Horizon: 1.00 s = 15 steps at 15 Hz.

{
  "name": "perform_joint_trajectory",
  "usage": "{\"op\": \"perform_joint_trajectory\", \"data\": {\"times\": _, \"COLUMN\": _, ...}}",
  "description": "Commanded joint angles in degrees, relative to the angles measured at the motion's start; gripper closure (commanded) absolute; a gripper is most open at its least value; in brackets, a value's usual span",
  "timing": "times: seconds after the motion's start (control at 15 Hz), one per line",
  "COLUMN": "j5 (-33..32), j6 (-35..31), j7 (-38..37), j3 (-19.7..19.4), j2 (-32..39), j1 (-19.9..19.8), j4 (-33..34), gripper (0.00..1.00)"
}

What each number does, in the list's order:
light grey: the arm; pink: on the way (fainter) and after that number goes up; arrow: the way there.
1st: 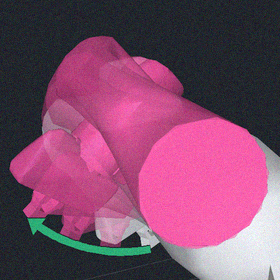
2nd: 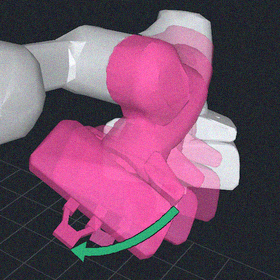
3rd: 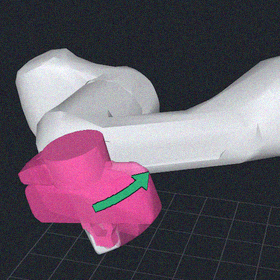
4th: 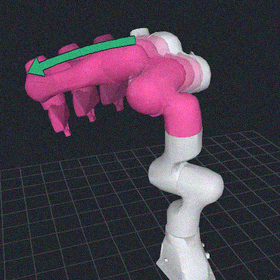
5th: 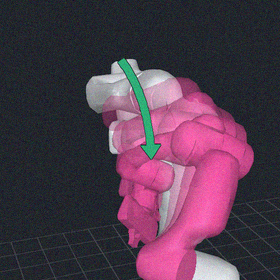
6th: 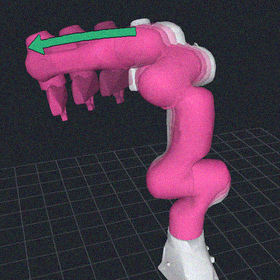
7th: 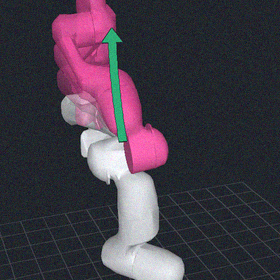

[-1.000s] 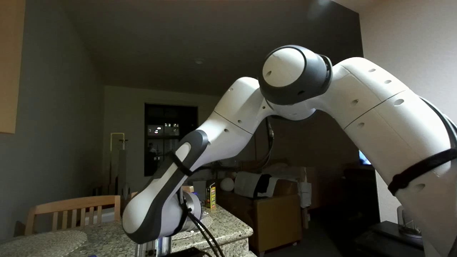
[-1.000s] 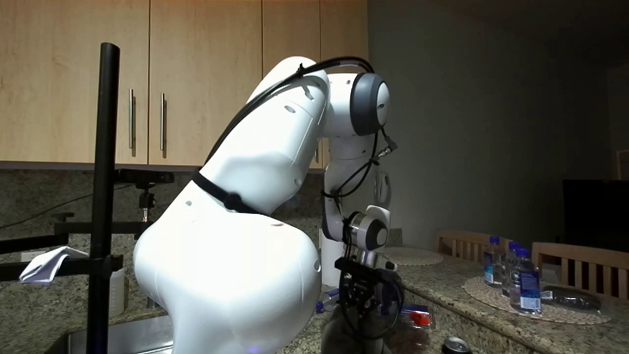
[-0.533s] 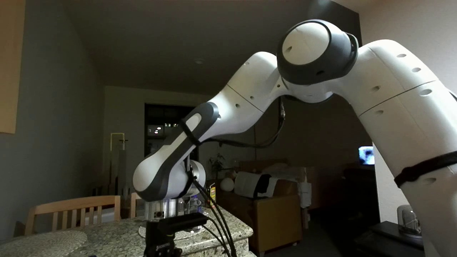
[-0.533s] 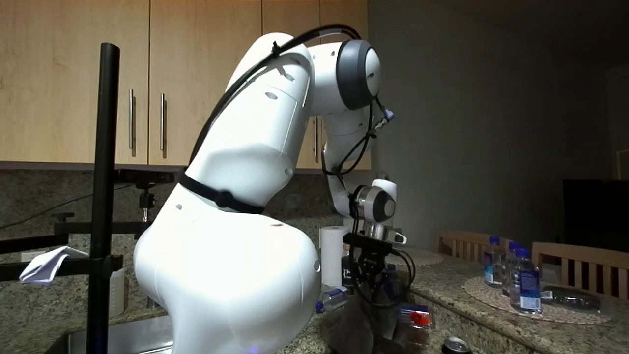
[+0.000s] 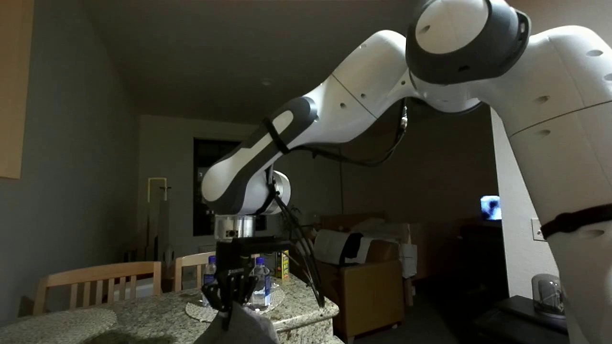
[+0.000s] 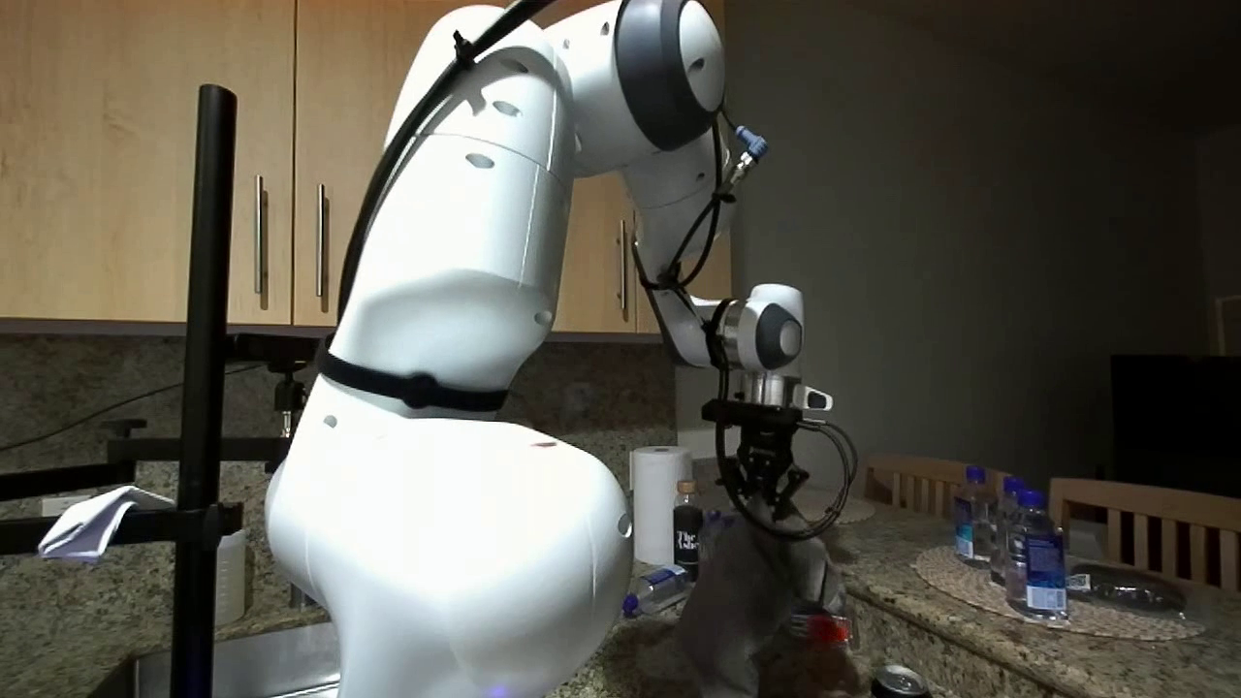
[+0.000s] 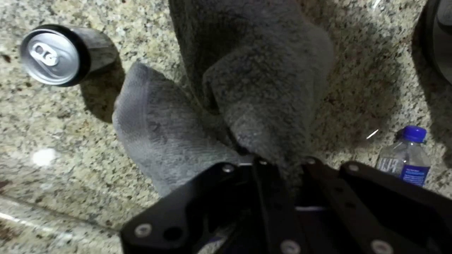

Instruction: Put the black towel on the black can

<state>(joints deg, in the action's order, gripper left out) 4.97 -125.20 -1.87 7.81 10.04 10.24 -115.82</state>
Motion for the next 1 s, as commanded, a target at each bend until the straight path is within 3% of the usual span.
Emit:
{"op": "perform_joint_trajectory", "data": {"times": 0.0, "j5": -6.74, "j6": 1.98, "j7": -5.12, "j3": -1.61, "j2": -5.62, "j1": -0.57, "j4": -1.16, "gripper": 0.92}}
{"op": "perform_joint_trajectory", "data": {"times": 0.33, "j5": -14.8, "j6": 5.8, "j7": -12.37, "j3": -3.92, "j2": -6.82, "j1": -2.03, "j4": 1.75, "gripper": 0.92}}
{"op": "perform_joint_trajectory", "data": {"times": 0.93, "j5": -12.65, "j6": 12.38, "j7": -16.67, "j3": -8.08, "j2": -0.23, "j1": -6.56, "j4": 5.33, "gripper": 0.92}}
